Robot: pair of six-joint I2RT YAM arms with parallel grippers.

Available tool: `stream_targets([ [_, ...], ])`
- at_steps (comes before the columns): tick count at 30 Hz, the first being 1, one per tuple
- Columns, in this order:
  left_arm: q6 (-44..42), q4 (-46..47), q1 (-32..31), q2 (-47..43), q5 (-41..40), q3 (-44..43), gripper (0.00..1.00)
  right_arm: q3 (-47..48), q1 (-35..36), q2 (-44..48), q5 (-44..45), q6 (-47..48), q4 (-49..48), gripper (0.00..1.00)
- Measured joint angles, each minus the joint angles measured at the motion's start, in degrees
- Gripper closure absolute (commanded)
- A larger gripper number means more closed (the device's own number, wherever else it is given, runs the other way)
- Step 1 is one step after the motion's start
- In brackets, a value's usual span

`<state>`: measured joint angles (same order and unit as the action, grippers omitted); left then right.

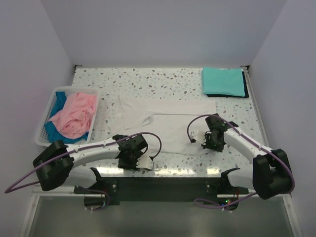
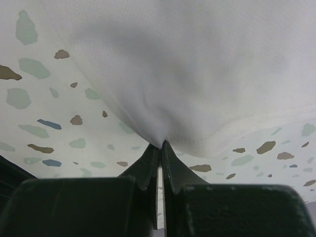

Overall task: Fold and stack the t-shirts
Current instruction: Fold the tshirt

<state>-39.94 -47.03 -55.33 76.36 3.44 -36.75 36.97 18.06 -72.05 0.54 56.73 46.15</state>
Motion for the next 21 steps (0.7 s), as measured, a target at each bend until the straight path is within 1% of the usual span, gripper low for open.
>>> stream_targets([
  [1,0.2,0.5,0.0,-0.4,-0.6,0.2,0.67,0.1,0.0,0.0,0.0,0.0,0.1,1.00],
  [3,0.3,0.9,0.1,-1.7,-0.7,0.9,0.79,0.1,0.0,0.0,0.0,0.0,0.4,1.00],
  [4,0.4,1.0,0.1,-2.6,-0.5,1.3,0.89,0.1,0.0,0.0,0.0,0.0,0.7,1.00],
  [7,0.4,0.5,0.6,-6.0,1.2,1.7,1.00,0.6,0.0,0.1,-0.2,0.0,2.0,1.00],
  [12,0.4,-3.4,2.9,-13.5,4.5,-0.9,1.00,1.6,0.0,3.3,-0.7,0.1,5.3,1.00],
  [16,0.2,-6.7,5.0,-17.1,5.9,-6.0,1.00,2.0,0.0,10.1,-1.9,0.5,10.2,1.00],
  [18,-0.9,-7.9,9.1,-17.8,6.4,-8.9,1.00,3.0,0.0,11.8,-2.6,0.6,12.2,1.00],
  [21,-3.7,-8.5,15.8,-16.3,6.4,-12.6,1.00,6.3,-0.1,10.6,-3.5,0.8,14.6,1.00],
])
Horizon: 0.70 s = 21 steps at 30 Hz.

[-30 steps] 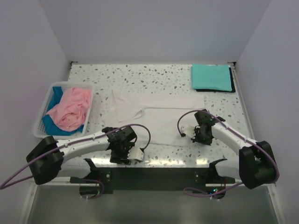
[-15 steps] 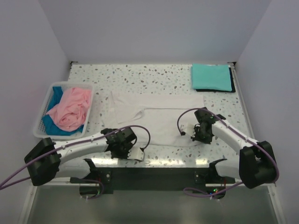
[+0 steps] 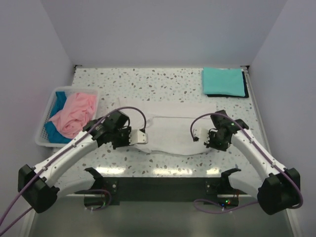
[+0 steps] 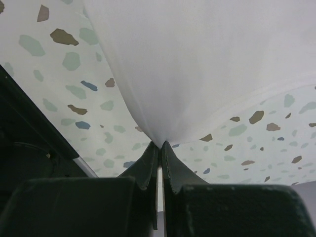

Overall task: Fold and stack the t-shirts
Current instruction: Fold the tshirt

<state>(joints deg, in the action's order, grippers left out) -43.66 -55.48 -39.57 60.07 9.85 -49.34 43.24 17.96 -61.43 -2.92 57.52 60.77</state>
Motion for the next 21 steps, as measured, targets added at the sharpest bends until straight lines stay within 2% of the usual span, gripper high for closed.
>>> stream_targets([
  [5,-4.3,0.0,6.6,5.0,0.3,-4.5,1.00,5.9,-1.6,-5.5,-1.5,1.0,1.2,1.00],
  [12,-9.6,0.3,14.2,14.2,1.3,-12.7,1.00,11.6,-7.3,-13.0,-2.7,4.7,1.3,1.00],
  [21,-13.7,1.5,18.3,25.6,1.7,-19.9,1.00,21.1,-8.3,-25.6,-3.2,7.1,0.9,1.00],
])
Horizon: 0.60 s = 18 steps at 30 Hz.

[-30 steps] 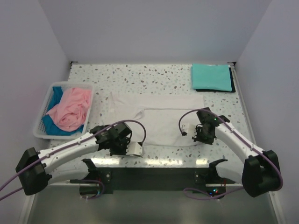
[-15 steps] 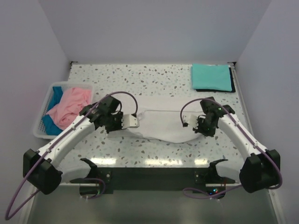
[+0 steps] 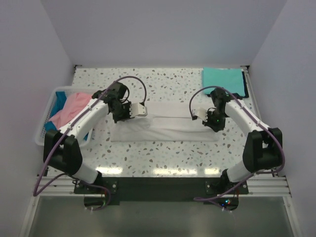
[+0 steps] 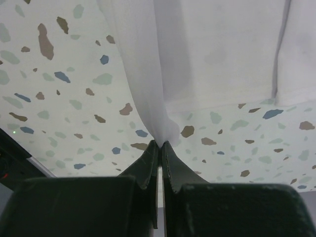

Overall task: Fold and stack the t-shirts
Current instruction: Fold the tshirt

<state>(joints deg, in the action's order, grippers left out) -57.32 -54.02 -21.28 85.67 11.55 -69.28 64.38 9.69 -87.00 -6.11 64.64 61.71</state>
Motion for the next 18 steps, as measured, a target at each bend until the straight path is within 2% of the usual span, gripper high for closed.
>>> stream_targets([
  [10,-2.5,1.3,1.4,9.9,0.1,-7.8,1.00,5.2,0.0,-7.0,-0.1,1.7,-0.3,1.00],
  [18,-3.6,2.3,2.1,13.4,0.1,-9.1,1.00,6.5,-0.3,-9.9,0.0,2.5,-0.4,1.00],
])
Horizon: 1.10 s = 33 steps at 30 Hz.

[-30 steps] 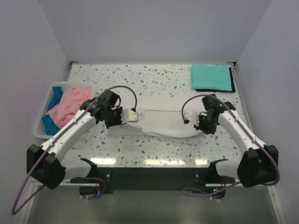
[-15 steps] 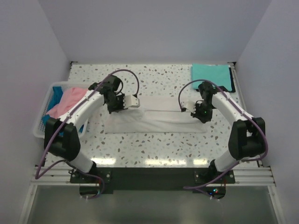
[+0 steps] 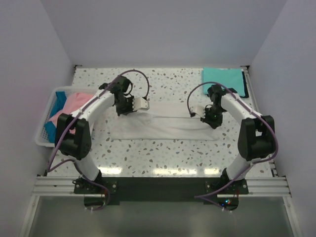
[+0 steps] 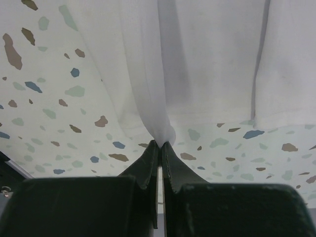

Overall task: Fold and stack the t-shirts
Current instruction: Fold the tshirt

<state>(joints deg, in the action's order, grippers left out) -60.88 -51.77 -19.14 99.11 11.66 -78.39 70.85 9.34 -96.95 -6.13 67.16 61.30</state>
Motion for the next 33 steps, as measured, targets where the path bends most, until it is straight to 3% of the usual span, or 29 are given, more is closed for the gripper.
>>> stream_targets([
  [33,-1.3,4.2,1.5,4.2,0.0,-0.9,1.00,1.9,-1.3,-4.8,0.4,1.5,-0.9,1.00],
])
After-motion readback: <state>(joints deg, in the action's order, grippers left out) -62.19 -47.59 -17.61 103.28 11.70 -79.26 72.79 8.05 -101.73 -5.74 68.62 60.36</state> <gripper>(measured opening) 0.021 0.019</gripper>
